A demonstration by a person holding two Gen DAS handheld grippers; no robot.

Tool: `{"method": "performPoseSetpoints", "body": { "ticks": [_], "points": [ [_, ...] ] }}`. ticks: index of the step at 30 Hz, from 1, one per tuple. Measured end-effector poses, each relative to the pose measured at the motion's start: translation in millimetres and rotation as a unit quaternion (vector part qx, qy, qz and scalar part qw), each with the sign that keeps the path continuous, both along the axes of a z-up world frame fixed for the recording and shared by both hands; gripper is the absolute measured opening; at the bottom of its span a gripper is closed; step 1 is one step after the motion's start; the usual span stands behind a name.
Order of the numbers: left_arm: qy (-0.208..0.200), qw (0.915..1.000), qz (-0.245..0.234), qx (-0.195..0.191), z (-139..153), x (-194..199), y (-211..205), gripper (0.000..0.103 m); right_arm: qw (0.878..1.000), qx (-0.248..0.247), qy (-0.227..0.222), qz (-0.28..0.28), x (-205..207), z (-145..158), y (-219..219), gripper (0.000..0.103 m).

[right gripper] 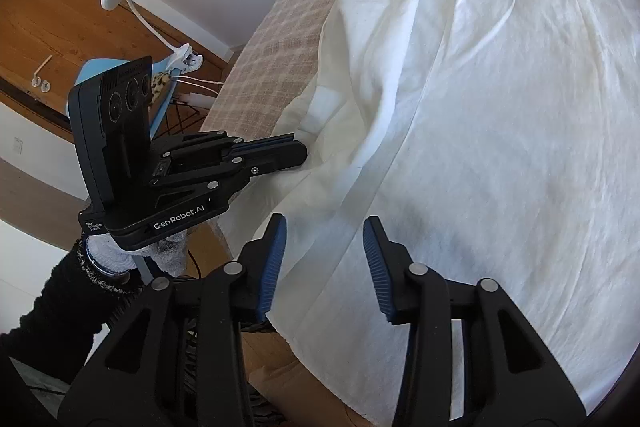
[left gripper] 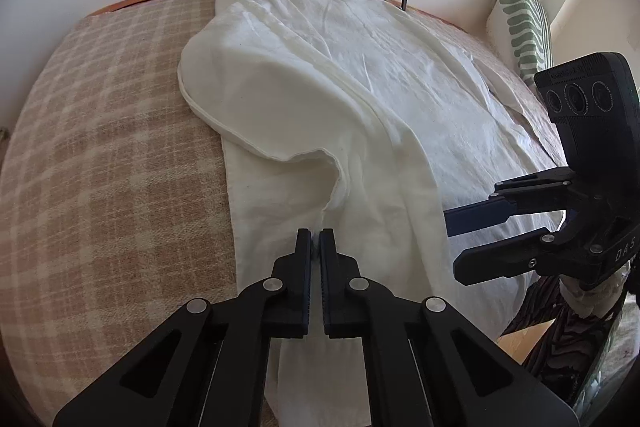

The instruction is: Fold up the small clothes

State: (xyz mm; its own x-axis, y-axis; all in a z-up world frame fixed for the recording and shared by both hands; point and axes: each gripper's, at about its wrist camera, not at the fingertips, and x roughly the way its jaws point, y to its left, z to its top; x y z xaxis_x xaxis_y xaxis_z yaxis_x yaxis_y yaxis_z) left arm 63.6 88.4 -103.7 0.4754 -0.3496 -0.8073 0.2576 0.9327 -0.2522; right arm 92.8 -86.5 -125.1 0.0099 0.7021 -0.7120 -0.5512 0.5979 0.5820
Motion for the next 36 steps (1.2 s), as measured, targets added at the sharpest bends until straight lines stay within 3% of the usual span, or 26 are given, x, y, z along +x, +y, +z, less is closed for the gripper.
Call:
{"method": "performPoseSetpoints", "body": {
  "ticks": [3, 5, 6, 9, 14, 16, 17, 21, 22, 30, 32, 33, 34, 35, 36],
  "points": [
    [0.005, 0.9997, 0.022, -0.013, 3.1, -9.6, 10.1, 0.002, 1.000, -0.008, -0.012, 0.024, -2.7, 0.6, 11.7, 0.060],
    [0.002, 0.9992, 0.031, -0.025, 7.8, -16.4, 16.6, 0.002, 0.998, -0.032, -0.028, 0.040, -6.0, -2.9, 24.3, 0.043],
    [0.000, 0.9992, 0.032, -0.022, 10.6, -19.4, 17.9, 0.002, 0.997, -0.050, -0.035, 0.048, -7.6, -5.5, 29.1, 0.024],
    [-0.015, 0.9990, 0.041, 0.011, 16.2, -28.1, 18.8, 0.002, 0.993, -0.085, -0.064, 0.055, -11.8, -7.1, 32.7, 0.014],
    [0.005, 0.9990, 0.043, -0.009, 8.0, -35.2, 20.8, 0.003, 0.990, -0.092, -0.084, 0.064, -17.1, 2.8, 25.6, 0.014],
    [0.003, 0.9990, 0.045, -0.003, 4.7, -34.8, 18.4, 0.020, 0.990, -0.089, -0.090, 0.061, -16.7, 9.6, 21.1, 0.014],
    [0.004, 0.9990, 0.043, 0.006, 2.4, -34.7, 16.1, 0.021, 0.989, -0.095, -0.103, 0.054, -17.0, 13.7, 16.9, 0.014],
    [0.013, 0.9992, 0.034, 0.019, -7.3, -36.7, 9.9, 0.019, 0.983, -0.102, -0.145, 0.039, -16.3, 24.5, 9.5, 0.014],
    [0.010, 0.9992, 0.030, 0.023, -6.8, -38.9, 7.5, 0.001, 0.984, -0.093, -0.145, 0.037, -15.4, 27.4, 9.3, 0.014],
    [-0.006, 0.9983, 0.058, -0.005, 6.7, -59.7, 16.3, 0.003, 0.985, -0.073, -0.153, 0.042, -12.3, 32.8, 27.0, 0.015],
    [-0.011, 0.9972, 0.074, -0.006, 12.3, -61.2, 20.8, 0.012, 0.985, -0.073, -0.151, 0.042, -4.6, 36.4, 33.2, 0.015],
    [-0.014, 0.9964, 0.083, -0.005, 14.6, -61.3, 23.3, 0.027, 0.986, -0.069, -0.146, 0.040, 1.5, 41.0, 33.7, 0.018],
    [-0.018, 0.9953, 0.095, -0.005, 16.0, -61.2, 26.2, 0.053, 0.988, -0.058, -0.140, 0.030, 8.0, 46.0, 33.5, 0.033],
    [-0.023, 0.9937, 0.109, -0.005, 16.3, -61.5, 29.8, 0.064, 0.990, -0.050, -0.132, 0.026, 16.2, 52.1, 34.3, 0.045],
    [-0.029, 0.9921, 0.122, -0.012, 15.5, -61.6, 33.3, 0.068, 0.991, -0.042, -0.128, 0.024, 24.4, 58.8, 35.9, 0.066]
  ]
}}
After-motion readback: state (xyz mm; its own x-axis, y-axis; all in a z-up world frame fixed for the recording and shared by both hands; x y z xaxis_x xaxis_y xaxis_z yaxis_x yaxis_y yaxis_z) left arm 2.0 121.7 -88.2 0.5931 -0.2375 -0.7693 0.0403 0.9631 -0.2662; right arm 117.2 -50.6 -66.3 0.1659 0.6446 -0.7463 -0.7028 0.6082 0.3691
